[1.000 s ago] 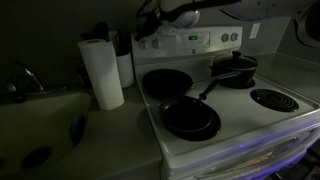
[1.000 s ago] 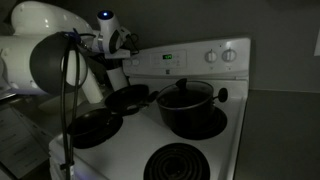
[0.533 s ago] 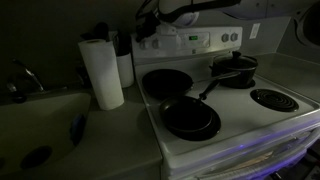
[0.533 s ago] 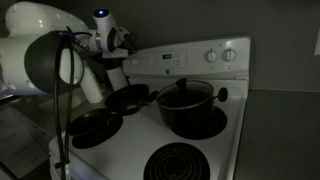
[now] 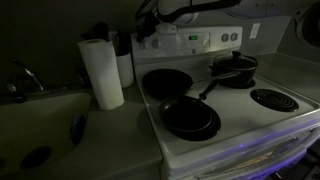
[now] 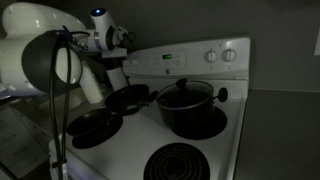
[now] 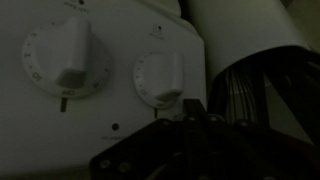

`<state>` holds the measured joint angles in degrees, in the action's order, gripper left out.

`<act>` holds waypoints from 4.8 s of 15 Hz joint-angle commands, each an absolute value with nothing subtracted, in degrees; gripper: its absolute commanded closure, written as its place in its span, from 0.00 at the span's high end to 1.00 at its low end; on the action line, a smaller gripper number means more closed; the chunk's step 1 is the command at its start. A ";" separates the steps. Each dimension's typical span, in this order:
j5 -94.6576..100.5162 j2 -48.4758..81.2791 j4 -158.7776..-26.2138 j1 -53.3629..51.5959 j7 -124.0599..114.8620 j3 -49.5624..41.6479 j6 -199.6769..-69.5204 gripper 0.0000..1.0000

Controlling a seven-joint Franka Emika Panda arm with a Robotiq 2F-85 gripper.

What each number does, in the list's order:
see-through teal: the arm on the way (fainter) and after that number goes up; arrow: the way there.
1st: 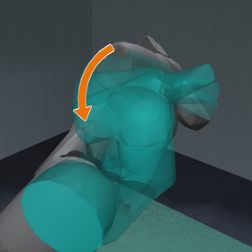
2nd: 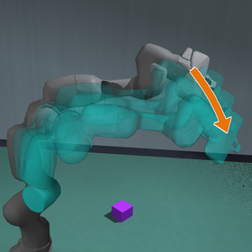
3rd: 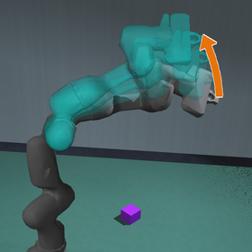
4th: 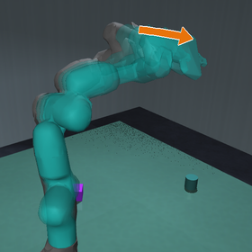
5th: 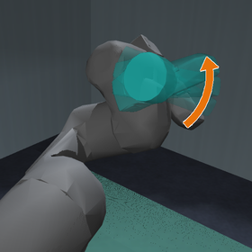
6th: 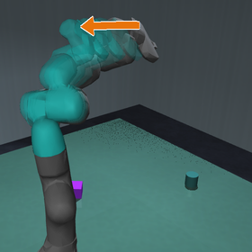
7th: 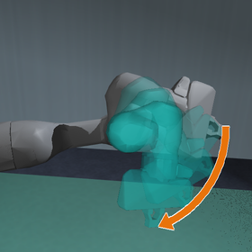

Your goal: Push the button on the top left corner of the stove

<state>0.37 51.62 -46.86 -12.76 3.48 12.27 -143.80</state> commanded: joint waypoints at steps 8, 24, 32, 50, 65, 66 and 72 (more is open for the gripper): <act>6.40 52.18 -42.62 -15.69 2.77 8.42 -143.31 0.00; 4.65 51.30 -39.99 -16.13 -2.16 7.36 -131.26 0.00; -1.26 52.47 -36.97 -14.84 -2.35 10.32 -126.08 0.00; -1.81 57.15 -32.46 -13.43 -1.61 11.42 -126.12 0.00; -1.58 58.17 -29.89 -14.09 1.32 11.68 -128.73 0.00; -1.63 58.33 -29.90 -14.00 1.25 11.66 -129.15 0.00; -1.78 59.76 -29.33 -13.42 1.37 11.76 -130.81 0.00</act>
